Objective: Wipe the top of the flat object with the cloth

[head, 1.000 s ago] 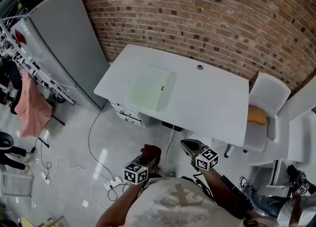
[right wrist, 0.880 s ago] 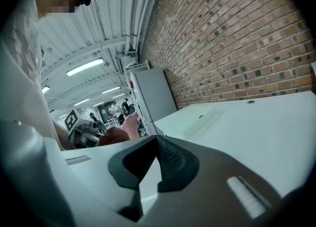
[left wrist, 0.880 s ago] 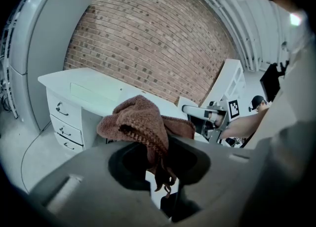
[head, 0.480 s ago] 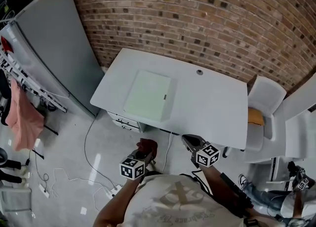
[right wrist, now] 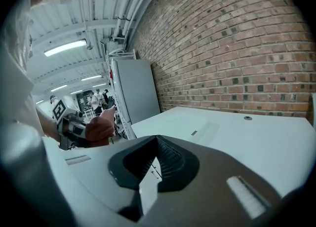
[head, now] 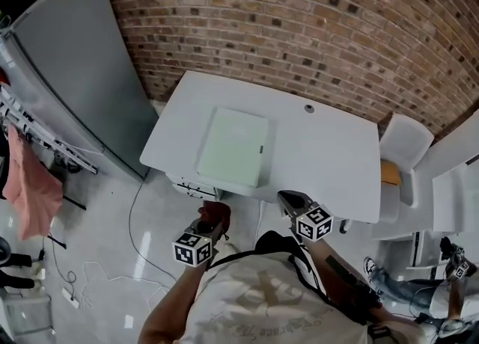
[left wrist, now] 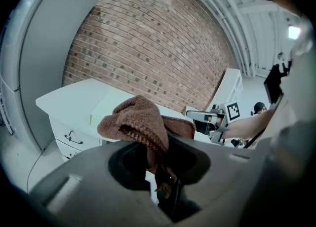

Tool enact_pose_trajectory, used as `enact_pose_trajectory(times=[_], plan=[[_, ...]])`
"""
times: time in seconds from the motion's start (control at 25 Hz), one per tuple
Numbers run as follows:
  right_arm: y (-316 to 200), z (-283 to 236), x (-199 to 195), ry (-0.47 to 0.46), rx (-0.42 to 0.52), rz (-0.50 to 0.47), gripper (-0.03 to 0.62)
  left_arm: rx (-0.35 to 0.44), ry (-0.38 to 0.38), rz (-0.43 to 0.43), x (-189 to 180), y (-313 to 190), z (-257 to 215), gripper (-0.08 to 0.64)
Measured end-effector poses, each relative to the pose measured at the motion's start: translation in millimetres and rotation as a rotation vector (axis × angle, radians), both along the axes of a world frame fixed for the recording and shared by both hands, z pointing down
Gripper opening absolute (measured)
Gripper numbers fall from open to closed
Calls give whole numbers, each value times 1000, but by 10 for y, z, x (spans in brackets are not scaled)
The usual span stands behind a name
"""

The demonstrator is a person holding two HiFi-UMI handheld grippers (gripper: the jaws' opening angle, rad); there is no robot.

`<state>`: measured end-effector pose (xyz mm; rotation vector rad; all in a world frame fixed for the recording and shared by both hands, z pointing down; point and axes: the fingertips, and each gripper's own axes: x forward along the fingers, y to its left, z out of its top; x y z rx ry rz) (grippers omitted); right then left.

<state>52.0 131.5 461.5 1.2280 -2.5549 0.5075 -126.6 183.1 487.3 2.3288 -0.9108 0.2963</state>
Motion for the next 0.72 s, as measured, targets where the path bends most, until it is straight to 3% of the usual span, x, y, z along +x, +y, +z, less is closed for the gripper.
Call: enact_pose_trajectory(times=[0.44,0.72], plan=[[-644,228,-276,-20,-42,-36,8,-27,20,-81,-269,-602,62,86],[-1302,340,-306,-47,-50,-27,8,-27,-30,-51,-226,-1319,37,86]])
